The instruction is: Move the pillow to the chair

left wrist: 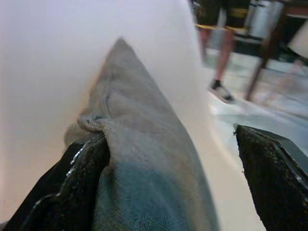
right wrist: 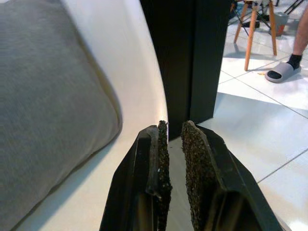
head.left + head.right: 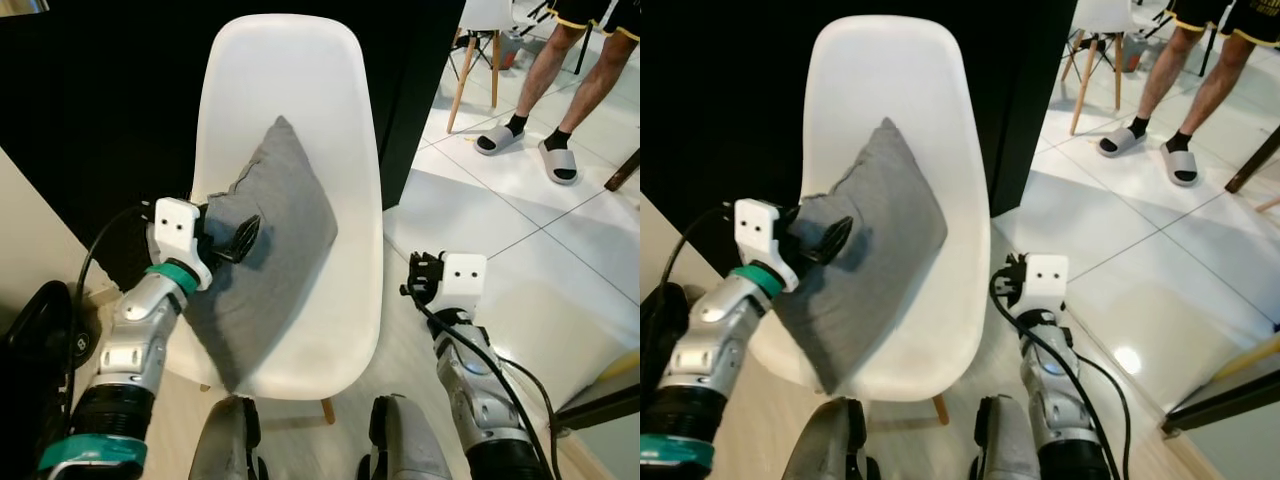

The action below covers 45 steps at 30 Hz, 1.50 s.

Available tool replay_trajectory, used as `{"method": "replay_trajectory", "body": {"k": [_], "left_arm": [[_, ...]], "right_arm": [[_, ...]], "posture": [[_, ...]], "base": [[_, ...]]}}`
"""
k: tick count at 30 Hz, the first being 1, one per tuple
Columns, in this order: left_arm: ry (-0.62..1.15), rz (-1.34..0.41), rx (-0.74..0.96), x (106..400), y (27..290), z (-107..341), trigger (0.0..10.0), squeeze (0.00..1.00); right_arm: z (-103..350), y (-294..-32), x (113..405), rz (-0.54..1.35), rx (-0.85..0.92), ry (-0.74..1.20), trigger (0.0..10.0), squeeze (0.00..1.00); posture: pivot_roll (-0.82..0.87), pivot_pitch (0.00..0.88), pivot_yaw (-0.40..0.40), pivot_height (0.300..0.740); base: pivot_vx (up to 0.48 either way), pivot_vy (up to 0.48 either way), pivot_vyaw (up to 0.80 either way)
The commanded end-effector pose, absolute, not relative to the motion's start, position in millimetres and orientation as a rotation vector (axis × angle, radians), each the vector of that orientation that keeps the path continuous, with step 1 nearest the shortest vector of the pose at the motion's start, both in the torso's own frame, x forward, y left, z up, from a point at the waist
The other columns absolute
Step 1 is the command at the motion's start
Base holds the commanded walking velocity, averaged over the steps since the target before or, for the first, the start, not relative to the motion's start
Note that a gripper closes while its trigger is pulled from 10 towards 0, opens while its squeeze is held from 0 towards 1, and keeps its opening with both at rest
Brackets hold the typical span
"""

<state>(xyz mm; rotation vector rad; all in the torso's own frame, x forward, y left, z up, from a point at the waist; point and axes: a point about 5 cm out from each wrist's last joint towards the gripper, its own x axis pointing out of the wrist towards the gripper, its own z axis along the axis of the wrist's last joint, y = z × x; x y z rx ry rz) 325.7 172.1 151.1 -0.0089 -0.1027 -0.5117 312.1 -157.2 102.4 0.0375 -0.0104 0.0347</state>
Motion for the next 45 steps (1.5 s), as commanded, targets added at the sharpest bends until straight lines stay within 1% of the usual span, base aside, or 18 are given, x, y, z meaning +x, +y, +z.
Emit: {"method": "replay_trajectory", "body": {"k": [1, 2, 4, 5, 7, 8, 10, 14, 17, 20, 25, 27, 31, 35, 39, 41, 44, 45], "left_arm": [[-0.095, -0.616, 0.0, 317.6, 164.1, 152.0, 10.0, 1.0], [-0.064, -0.681, -0.005, 310.1, 161.3, 148.9, 10.0, 1.0], [-0.042, -0.72, -0.013, 305.4, 159.4, 146.8, 10.0, 1.0], [-0.002, -0.782, -0.009, 297.7, 156.9, 142.8, 10.0, 1.0], [-0.002, -0.782, -0.009, 297.7, 156.9, 142.8, 10.0, 1.0], [0.027, -0.827, -0.002, 291.8, 155.0, 139.2, 10.0, 1.0], [0.031, -0.843, -0.012, 288.3, 153.9, 138.7, 10.0, 1.0], [-0.174, -0.63, -0.143, 305.6, 163.8, 168.9, 10.0, 1.0], [-0.197, -0.619, -0.162, 306.6, 164.9, 172.8, 10.0, 1.0], [-0.289, -0.66, -0.327, 303.4, 166.4, 197.0, 10.0, 1.0], [-0.323, -0.696, -0.421, 299.9, 168.8, 210.0, 10.0, 1.0], [-0.326, -0.744, -0.46, 296.9, 167.6, 213.8, 10.0, 1.0], [-0.286, -0.787, -0.436, 293.5, 160.9, 209.8, 10.0, 1.0], [-0.217, -0.764, -0.353, 295.0, 155.8, 196.3, 10.0, 1.0], [-0.198, -0.75, -0.333, 295.3, 153.6, 190.2, 10.0, 1.0], [-0.166, -0.702, -0.295, 296.3, 150.6, 179.8, 10.0, 1.0], [-0.107, -0.415, -0.134, 310.3, 160.7, 161.0, 10.0, 1.0], [-0.107, -0.415, -0.134, 310.3, 160.7, 161.0, 10.0, 1.0]], "right_arm": [[97.6, -158.0, 310.9, 0.035, 0.035, 0.005, 10.0, 0.0], [97.4, -158.0, 310.8, 0.035, 0.035, 0.005, 10.0, 0.0], [97.3, -158.0, 310.8, 0.036, 0.035, 0.005, 10.0, 0.0], [97.1, -157.8, 310.7, 0.038, 0.035, 0.006, 10.0, 0.0], [97.1, -157.8, 310.7, 0.038, 0.035, 0.006, 10.0, 0.0], [96.8, -157.2, 310.6, 0.042, 0.035, 0.006, 10.0, 0.0], [96.4, -155.9, 310.4, 0.048, 0.035, 0.007, 10.0, 0.0], [95.9, -153.8, 310.8, 0.058, 0.036, 0.007, 10.0, 0.0], [95.9, -153.7, 311.0, 0.058, 0.036, 0.006, 10.0, 0.0], [96.6, -152.5, 311.3, 0.062, 0.039, 0.002, 10.0, 0.0], [96.9, -151.9, 311.2, 0.061, 0.042, 0.0, 10.0, 0.0], [96.7, -151.7, 311.1, 0.06, 0.044, 0.0, 10.0, 0.0], [95.9, -151.5, 311.0, 0.061, 0.044, 0.001, 10.0, 0.0], [95.6, -151.6, 311.3, 0.06, 0.045, 0.002, 10.0, 0.0], [95.6, -151.5, 311.3, 0.06, 0.045, 0.002, 10.0, 0.0], [95.5, -151.5, 311.0, 0.058, 0.047, 0.003, 10.0, 0.0], [94.6, -149.9, 309.8, 0.059, 0.052, 0.004, 10.0, 0.0], [94.6, -149.9, 309.8, 0.059, 0.052, 0.004, 10.0, 0.0]], "posture": [[0.02, 0.014, 0.032, 0.611], [0.02, 0.011, 0.03, 0.611], [0.02, 0.011, 0.03, 0.611], [0.03, 0.01, 0.028, 0.611], [0.03, 0.01, 0.028, 0.611], [0.03, 0.007, 0.025, 0.611], [0.03, 0.004, 0.022, 0.611], [0.03, 0.002, 0.022, 0.611], [0.03, 0.002, 0.022, 0.611], [0.03, 0.003, 0.025, 0.611], [0.03, 0.003, 0.027, 0.611], [0.03, 0.002, 0.027, 0.611], [0.03, 0.002, 0.027, 0.611], [0.03, 0.003, 0.026, 0.611], [0.03, 0.004, 0.027, 0.611], [0.03, 0.01, 0.027, 0.611], [0.03, 0.013, 0.028, 0.611], [0.03, 0.013, 0.028, 0.611]], "base": [[0.0, 0.0, 0.0], [0.0, 0.0, 0.0], [0.0, 0.0, 0.0], [0.0, 0.0, 0.0], [0.0, 0.0, 0.0], [0.0, 0.0, 0.0], [0.0, 0.0, 0.0], [0.0, 0.0, 0.0], [0.0, 0.0, 0.0], [0.0, 0.0, 0.0], [0.0, 0.0, 0.0], [0.0, 0.0, 0.0], [0.0, 0.0, 0.0], [0.0, 0.0, 0.0], [0.0, 0.0, 0.0], [0.0, 0.0, 0.0], [0.0, 0.0, 0.0], [0.0, 0.0, 0.0]]}}
